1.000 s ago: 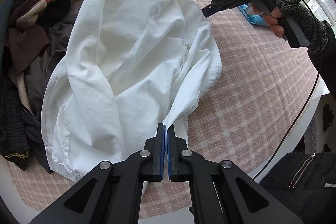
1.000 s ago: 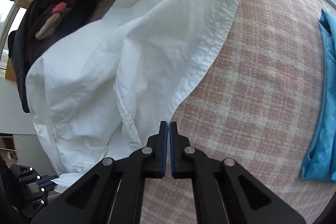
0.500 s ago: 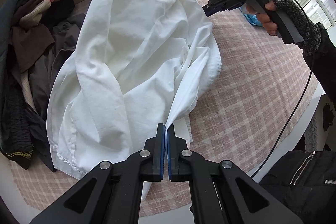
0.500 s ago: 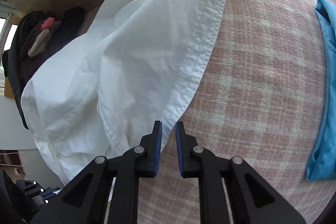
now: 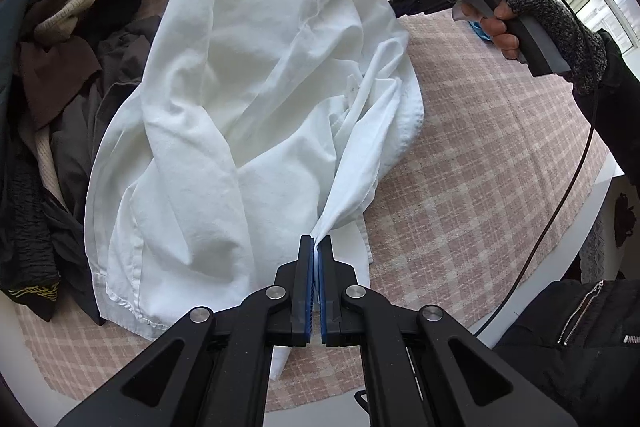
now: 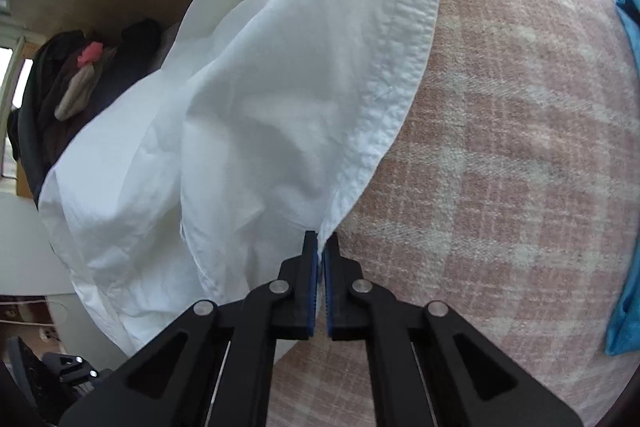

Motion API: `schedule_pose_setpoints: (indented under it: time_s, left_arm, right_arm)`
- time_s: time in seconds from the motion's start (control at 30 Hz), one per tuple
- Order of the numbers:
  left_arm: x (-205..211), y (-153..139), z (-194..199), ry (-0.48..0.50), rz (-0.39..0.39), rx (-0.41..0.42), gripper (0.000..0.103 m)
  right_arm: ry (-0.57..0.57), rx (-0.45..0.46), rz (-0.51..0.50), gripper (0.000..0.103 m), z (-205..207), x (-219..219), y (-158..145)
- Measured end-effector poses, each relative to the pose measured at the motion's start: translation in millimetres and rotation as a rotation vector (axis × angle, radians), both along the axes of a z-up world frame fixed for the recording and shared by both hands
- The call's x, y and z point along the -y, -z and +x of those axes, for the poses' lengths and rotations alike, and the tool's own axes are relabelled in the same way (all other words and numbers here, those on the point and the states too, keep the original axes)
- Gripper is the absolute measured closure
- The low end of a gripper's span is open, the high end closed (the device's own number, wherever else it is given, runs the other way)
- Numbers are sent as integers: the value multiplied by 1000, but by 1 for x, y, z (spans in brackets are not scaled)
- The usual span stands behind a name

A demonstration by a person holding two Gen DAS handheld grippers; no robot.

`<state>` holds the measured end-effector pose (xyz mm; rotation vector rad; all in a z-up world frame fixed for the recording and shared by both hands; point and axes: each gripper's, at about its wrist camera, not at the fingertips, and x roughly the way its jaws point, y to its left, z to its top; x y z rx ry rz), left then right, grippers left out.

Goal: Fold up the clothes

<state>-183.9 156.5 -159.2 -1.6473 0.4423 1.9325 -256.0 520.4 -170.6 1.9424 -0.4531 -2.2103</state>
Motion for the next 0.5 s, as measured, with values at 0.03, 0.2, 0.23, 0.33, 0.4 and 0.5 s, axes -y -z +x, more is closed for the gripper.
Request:
schedule_pose_setpoints:
  time_s: [0.03,0.2,0.23,0.33,0.4,0.5]
  left_arm:
    - [-2,-3,2,8,5,3,102]
    - [-18,-20,12,64,44,20,102]
    - [-24,-24,16,82,57,28,102]
    - [-41,-34,26,126,116,79,102]
    - [-53,-39,32,150,164,122,102]
    - [-72,-36,37,178,205,182,101]
  right_arm:
    - [-16,-9,19,100,3,-3,-8]
    - [-62,-74,104,100,26,-30,-63]
    - [-72,-81,123,100,32,-35,-74]
    - [-103,-72,183,100,39,-27,-98]
    - [-119,-63,226,100,34,7,-110]
    - [-170,-39,337,100,36,33,-109]
